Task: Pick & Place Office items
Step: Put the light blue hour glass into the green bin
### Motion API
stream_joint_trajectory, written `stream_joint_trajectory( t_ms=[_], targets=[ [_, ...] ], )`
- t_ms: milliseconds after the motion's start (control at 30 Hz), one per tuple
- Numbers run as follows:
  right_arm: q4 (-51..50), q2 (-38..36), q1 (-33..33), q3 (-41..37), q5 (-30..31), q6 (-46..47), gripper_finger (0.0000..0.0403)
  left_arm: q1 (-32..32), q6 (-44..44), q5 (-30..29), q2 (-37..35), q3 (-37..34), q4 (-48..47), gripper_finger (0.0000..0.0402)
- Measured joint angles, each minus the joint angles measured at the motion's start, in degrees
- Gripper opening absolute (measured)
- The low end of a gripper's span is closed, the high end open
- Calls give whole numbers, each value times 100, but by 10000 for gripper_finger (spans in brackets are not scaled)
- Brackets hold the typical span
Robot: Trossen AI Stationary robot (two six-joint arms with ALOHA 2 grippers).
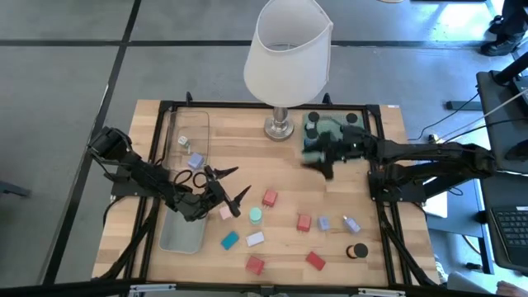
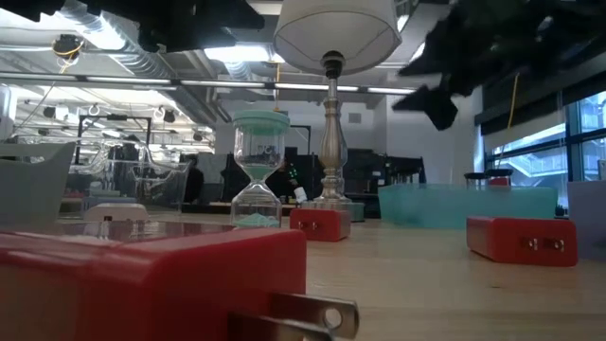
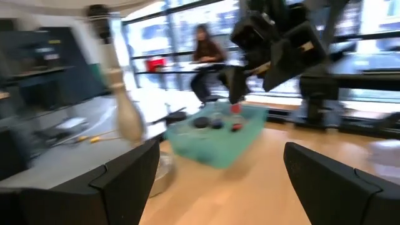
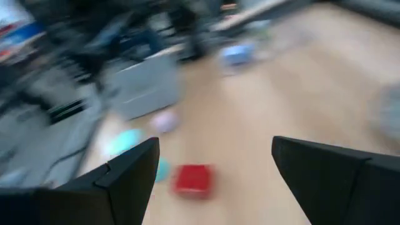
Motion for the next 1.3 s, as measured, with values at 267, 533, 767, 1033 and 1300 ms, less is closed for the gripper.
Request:
stream_joint_trajectory(
  t_ms=[267,533,767,1033,1300],
  targets=[
    [1058,400,2067,2,1414,-879,313,-7,-19,1880,-3,2,-91,340],
    [1215,503,2770,2,2447,-1079,313,-41,-1037,4076,19,2,-1032,340],
    [1204,503,2788,2,2481,-1077,314,-88,-1101,3989,369,2,-1239,342],
    [1103,503,2788,2,2481,-1072,314,14,-1065,3534,793,4,-1157,343],
    [1009,505,2788,2,2481,-1059,314,284,-1508,3762,1095,7,-1141,343]
  ],
)
